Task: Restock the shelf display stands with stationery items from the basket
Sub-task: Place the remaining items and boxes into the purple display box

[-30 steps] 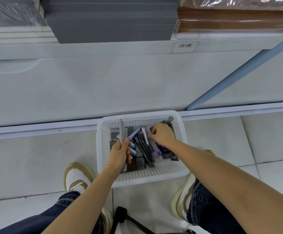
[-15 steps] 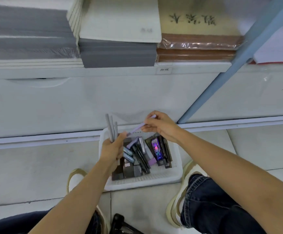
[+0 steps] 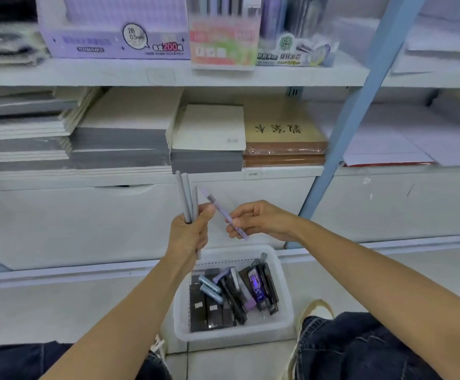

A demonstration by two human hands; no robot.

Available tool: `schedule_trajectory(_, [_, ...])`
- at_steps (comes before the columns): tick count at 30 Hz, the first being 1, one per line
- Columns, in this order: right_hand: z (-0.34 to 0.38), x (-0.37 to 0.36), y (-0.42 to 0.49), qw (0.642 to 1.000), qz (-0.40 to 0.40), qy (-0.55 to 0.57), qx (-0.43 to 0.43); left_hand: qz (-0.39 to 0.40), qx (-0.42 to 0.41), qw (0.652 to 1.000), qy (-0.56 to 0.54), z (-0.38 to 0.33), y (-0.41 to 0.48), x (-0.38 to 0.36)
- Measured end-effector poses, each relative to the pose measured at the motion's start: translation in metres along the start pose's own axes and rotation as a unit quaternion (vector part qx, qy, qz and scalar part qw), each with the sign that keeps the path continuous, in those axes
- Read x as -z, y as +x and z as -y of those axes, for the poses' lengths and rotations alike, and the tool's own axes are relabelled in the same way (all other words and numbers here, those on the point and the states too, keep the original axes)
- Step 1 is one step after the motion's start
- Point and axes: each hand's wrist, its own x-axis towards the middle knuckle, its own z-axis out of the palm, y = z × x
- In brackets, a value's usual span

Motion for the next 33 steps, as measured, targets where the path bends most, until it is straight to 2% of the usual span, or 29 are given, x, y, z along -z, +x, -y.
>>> schedule_trajectory(3, [0.027,-0.01,-0.011,0.999,0.008,0.002,0.042,-0.007,-0.042,0.999,0.015,-0.024,-0.006,-0.013])
schedule_trajectory(7, [0.068,-0.02,-0.025,0.995,-0.001,-0.011,0.099,0.034,-0.095,0.995,0.025,-0.067,-0.012,-0.026])
schedule_trajectory(12, [0.128,-0.028,-0.04,0.978,-0.058,-0.07,0.187,0.042,-0.139,0.986,0.078,-0.13,-0.018,-0.04])
schedule_trajectory(16, [0.184,-0.042,-0.049,0.934,-0.178,-0.065,0.302,0.065,-0.17,0.972,0.145,-0.174,-0.022,-0.054])
schedule_trajectory(19, [0.219,-0.046,-0.053,0.918,-0.192,-0.083,0.337,0.092,-0.188,0.961,0.178,-0.196,-0.024,-0.065])
schedule_trajectory(21, [0.237,-0.046,-0.055,0.91,-0.189,-0.108,0.352,0.1,-0.204,0.957,0.179,-0.209,-0.024,-0.071])
schedule_trajectory(24, [0.264,-0.042,-0.061,0.881,-0.224,-0.118,0.4,0.12,-0.212,0.956,0.163,-0.233,-0.021,-0.076])
schedule_trajectory(29, [0.319,-0.019,-0.069,0.805,-0.327,-0.091,0.486,0.102,-0.175,0.969,0.141,-0.27,-0.009,-0.081])
schedule_trajectory(31, [0.336,-0.007,-0.067,0.782,-0.368,-0.097,0.493,0.102,-0.184,0.969,0.128,-0.278,-0.004,-0.083])
schedule_trajectory(33, [0.345,0.002,-0.061,0.774,-0.388,-0.118,0.486,0.104,-0.201,0.965,0.133,-0.284,-0.001,-0.084])
